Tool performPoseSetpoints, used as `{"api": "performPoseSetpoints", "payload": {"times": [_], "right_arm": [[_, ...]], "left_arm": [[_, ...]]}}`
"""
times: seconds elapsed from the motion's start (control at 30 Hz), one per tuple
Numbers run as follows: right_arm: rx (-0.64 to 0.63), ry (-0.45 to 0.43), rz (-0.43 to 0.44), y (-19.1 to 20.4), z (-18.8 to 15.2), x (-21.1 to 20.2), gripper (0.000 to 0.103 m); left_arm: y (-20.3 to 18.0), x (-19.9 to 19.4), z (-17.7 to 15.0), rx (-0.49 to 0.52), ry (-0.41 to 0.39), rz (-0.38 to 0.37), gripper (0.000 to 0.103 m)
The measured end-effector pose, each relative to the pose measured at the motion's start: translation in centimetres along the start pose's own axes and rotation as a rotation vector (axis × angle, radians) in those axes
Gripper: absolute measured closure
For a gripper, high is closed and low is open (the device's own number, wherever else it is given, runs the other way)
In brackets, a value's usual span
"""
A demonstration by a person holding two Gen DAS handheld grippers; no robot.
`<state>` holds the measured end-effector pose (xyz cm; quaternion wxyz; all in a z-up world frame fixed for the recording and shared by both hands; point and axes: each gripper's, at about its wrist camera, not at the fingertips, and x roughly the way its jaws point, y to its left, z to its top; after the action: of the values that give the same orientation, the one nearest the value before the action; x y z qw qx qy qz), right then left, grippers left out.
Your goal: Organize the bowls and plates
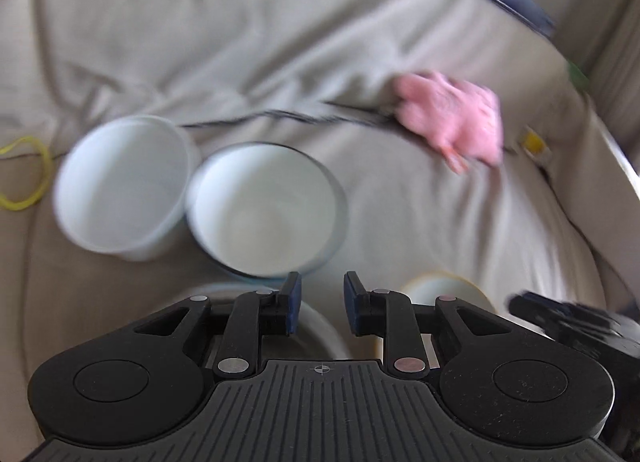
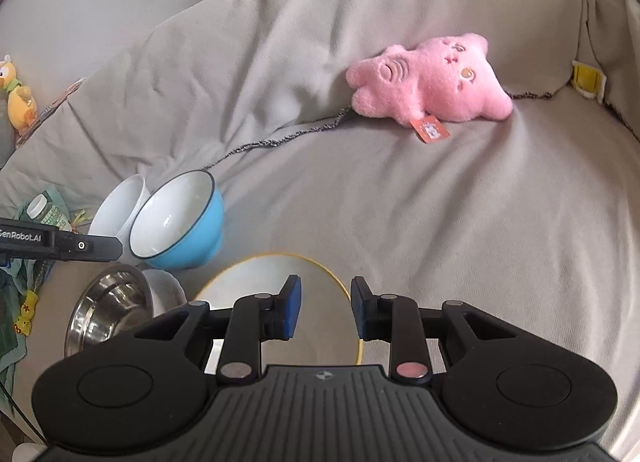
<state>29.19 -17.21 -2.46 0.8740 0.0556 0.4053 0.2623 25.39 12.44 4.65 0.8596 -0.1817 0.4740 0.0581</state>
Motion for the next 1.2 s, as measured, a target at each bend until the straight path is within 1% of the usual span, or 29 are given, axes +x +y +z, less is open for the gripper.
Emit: {"api": "performPoseSetpoints", "payload": {"times": [0.1,0.17,0.2,0.3,0.4,0.5,0.63,0.73,0.77,0.8,0.83,0.87,0.9,0.93,1.03,1.13,1.2], "right_arm": [[-0.003,0.018,0.048,1.9,2.1,1.4,0.072],[-0.012,0.037,0.073,3.3,3.4,3.0,0.068],[-0.019,0.046,0.076,4.0,4.0,3.9,0.066],[-0.026,0.084,0.078,6.0,5.3,6.9,0.064],[0.029,0.16,0.108,7.2,6.3,10.4,0.064],[0.08,0.229,0.136,8.2,6.9,14.1,0.064],[0.1,0.284,0.114,9.6,7.3,18.3,0.064],[0.136,0.329,0.131,10.0,7.3,20.7,0.064],[0.148,0.347,0.139,10.1,7.3,21.3,0.066],[0.157,0.371,0.146,10.2,7.2,22.0,0.072],[0.156,0.38,0.145,10.2,7.0,22.2,0.074],[0.141,0.376,0.141,10.2,6.9,22.1,0.078],[0.122,0.371,0.144,10.1,6.9,21.9,0.082],[0.113,0.368,0.145,9.9,6.9,21.7,0.083],[0.123,0.36,0.143,8.0,7.0,20.4,0.084],[0.153,0.334,0.118,5.0,7.3,18.9,0.084],[0.176,0.317,0.085,2.9,7.3,18.3,0.084]], "left_arm": [[3.2,1.6,1.6,-0.07,0.014,0.052,0.076],[4.7,2.7,2.4,-0.113,0.017,0.084,0.076],[5.1,3.3,2.6,-0.124,0.016,0.098,0.076],[6.0,5.4,3.6,-0.134,0.049,0.117,0.076],[6.3,7.2,4.0,-0.15,0.087,0.129,0.076],[6.4,8.5,4.1,-0.135,0.099,0.138,0.076],[6.1,10.0,4.2,-0.103,0.116,0.144,0.076],[5.6,10.4,4.4,-0.056,0.112,0.157,0.074],[5.3,10.4,4.4,-0.038,0.107,0.159,0.073],[5.0,10.4,4.3,-0.018,0.105,0.163,0.071],[4.7,10.4,4.3,-0.001,0.107,0.168,0.07],[4.5,10.4,4.3,0.006,0.11,0.171,0.068],[4.3,10.5,4.4,0.003,0.117,0.165,0.068],[4.2,10.6,4.5,-0.008,0.123,0.147,0.068],[3.2,11.2,4.8,-0.04,0.133,0.069,0.068],[0.6,12.7,5.2,-0.013,0.152,0.007,0.069],[-1.4,13.8,5.4,0.018,0.163,-0.008,0.069]]}}
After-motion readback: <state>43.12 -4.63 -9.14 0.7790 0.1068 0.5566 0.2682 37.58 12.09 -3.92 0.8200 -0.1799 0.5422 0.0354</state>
